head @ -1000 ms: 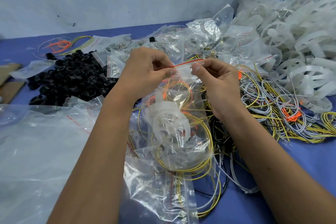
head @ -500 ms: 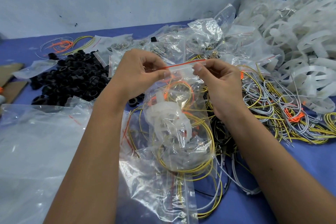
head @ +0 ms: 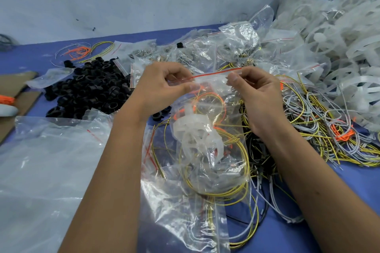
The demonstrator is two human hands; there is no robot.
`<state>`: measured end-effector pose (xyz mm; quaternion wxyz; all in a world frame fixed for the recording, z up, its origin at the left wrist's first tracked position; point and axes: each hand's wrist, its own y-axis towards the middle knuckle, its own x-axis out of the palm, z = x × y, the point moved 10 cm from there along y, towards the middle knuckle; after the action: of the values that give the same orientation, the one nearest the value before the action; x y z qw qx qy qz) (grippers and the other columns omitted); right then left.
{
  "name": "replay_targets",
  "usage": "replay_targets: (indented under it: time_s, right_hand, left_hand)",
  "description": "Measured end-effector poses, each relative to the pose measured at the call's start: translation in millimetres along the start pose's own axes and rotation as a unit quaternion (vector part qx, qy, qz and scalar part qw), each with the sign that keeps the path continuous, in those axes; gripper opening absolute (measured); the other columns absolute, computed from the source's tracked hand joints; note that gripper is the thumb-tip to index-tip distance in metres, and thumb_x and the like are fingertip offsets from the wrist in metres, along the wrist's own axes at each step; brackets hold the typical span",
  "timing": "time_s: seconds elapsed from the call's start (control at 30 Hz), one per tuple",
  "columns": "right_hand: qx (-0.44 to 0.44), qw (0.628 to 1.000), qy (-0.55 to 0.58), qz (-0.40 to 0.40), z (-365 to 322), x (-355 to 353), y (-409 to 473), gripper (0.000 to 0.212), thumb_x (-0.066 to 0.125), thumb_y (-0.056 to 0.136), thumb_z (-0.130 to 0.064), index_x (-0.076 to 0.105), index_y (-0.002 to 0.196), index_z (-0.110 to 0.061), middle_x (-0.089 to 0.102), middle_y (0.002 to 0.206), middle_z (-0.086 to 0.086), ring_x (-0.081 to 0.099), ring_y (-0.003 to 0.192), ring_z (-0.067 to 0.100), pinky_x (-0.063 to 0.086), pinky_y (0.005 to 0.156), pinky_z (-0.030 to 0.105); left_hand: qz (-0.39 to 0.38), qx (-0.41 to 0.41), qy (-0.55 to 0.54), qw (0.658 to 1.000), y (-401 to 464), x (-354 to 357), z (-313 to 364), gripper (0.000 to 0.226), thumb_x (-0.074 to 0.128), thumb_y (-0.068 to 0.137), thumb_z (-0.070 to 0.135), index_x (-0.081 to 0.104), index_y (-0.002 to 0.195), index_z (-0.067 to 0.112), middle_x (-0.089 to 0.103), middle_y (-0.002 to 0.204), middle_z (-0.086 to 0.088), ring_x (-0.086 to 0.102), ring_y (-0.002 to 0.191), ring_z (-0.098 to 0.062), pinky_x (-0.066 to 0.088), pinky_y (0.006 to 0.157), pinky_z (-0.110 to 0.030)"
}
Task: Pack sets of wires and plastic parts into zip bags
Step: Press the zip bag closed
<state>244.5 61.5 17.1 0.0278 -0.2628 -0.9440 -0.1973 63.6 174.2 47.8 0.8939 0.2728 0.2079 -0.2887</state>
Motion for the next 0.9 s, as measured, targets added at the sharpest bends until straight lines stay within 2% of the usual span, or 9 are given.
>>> replay_targets:
  time_s: [0.17,0.27,0.33,0.43,0.53,0.63,0.7,0.83,0.9]
  right_hand:
    - [-0.003,1.0,-0.023,-0.017,-3,2,-1,0.012,0.076,0.09,-0.023,0.076,0.079,-0.029,0.072,0.077,-0.005,0.063,0.078,0.013,0.052,0.074,0.023]
    - [0.007,0.998,-0.048,-0.028,-1,5,-3,0.005,0.078,0.091,-0.024,0.079,0.086,-0.025,0.074,0.08,0.008,0.063,0.07,0.013,0.054,0.057,0.022]
    - [0.015,0.999,-0.033,-0.01,1,2,-3,0.005,0.079,0.089,-0.021,0.08,0.086,-0.025,0.075,0.08,0.006,0.066,0.07,0.014,0.054,0.052,0.024]
    - [0.023,1.0,-0.003,0.013,3,-3,-3,0.008,0.079,0.089,-0.015,0.079,0.085,-0.022,0.076,0.077,-0.001,0.068,0.071,0.01,0.053,0.056,0.022]
    - [0.03,0.999,-0.002,0.019,5,-6,-2,0.007,0.079,0.089,-0.016,0.079,0.085,-0.021,0.075,0.076,-0.001,0.067,0.071,0.009,0.053,0.055,0.019]
    - [0.033,0.999,-0.01,0.009,7,-3,-2,0.005,0.079,0.089,-0.017,0.08,0.087,-0.021,0.077,0.079,0.0,0.069,0.073,0.009,0.054,0.053,0.022]
    - [0.028,1.0,-0.006,0.012,6,-4,-2,0.006,0.079,0.089,-0.014,0.08,0.087,-0.02,0.077,0.078,0.0,0.069,0.073,0.008,0.053,0.059,0.019]
    - [0.035,0.999,0.001,0.018,8,-6,-1,0.005,0.079,0.089,-0.013,0.079,0.088,-0.018,0.076,0.078,0.0,0.069,0.073,0.009,0.053,0.062,0.019]
    - [0.042,0.999,0.008,0.033,10,-9,0,0.005,0.077,0.09,-0.011,0.077,0.087,-0.015,0.075,0.075,-0.002,0.066,0.07,0.008,0.052,0.065,0.019]
  left_hand:
    - [0.014,0.017,0.007,1.0,2,3,6,0.014,0.083,0.082,0.014,0.073,0.076,0.02,0.068,0.072,0.006,0.06,0.069,-0.008,0.048,0.07,-0.026]
    - [0.002,0.032,-0.012,0.999,2,8,13,0.011,0.081,0.079,0.016,0.071,0.074,0.02,0.064,0.067,0.009,0.057,0.065,-0.002,0.045,0.066,-0.02]
    - [0.006,0.027,-0.019,0.999,3,8,14,0.01,0.082,0.078,0.02,0.074,0.074,0.022,0.067,0.068,0.006,0.059,0.066,-0.003,0.047,0.066,-0.023]
    - [0.021,-0.001,-0.051,0.998,0,2,5,0.01,0.087,0.079,0.016,0.077,0.077,0.017,0.073,0.073,0.001,0.064,0.07,-0.007,0.052,0.071,-0.026]
    - [0.034,-0.035,-0.071,0.996,-4,-6,-10,0.017,0.082,0.084,0.004,0.075,0.077,0.018,0.072,0.07,0.009,0.065,0.067,-0.005,0.055,0.071,-0.021]
    - [0.034,-0.053,-0.092,0.994,-6,-6,-14,0.019,0.079,0.085,-0.002,0.073,0.077,0.014,0.07,0.072,-0.004,0.064,0.065,-0.01,0.055,0.068,-0.025]
    - [0.038,-0.052,-0.1,0.993,-8,-6,-13,0.021,0.079,0.084,-0.003,0.072,0.075,0.015,0.07,0.075,-0.008,0.064,0.067,-0.013,0.055,0.069,-0.027]
    - [0.06,-0.062,-0.127,0.988,-9,-8,-18,0.013,0.082,0.082,0.002,0.074,0.079,0.013,0.073,0.067,0.005,0.066,0.062,-0.009,0.058,0.064,-0.024]
    - [0.086,-0.077,-0.141,0.983,-11,-12,-27,0.01,0.084,0.081,0.006,0.075,0.081,0.009,0.071,0.064,0.005,0.064,0.057,-0.007,0.056,0.06,-0.022]
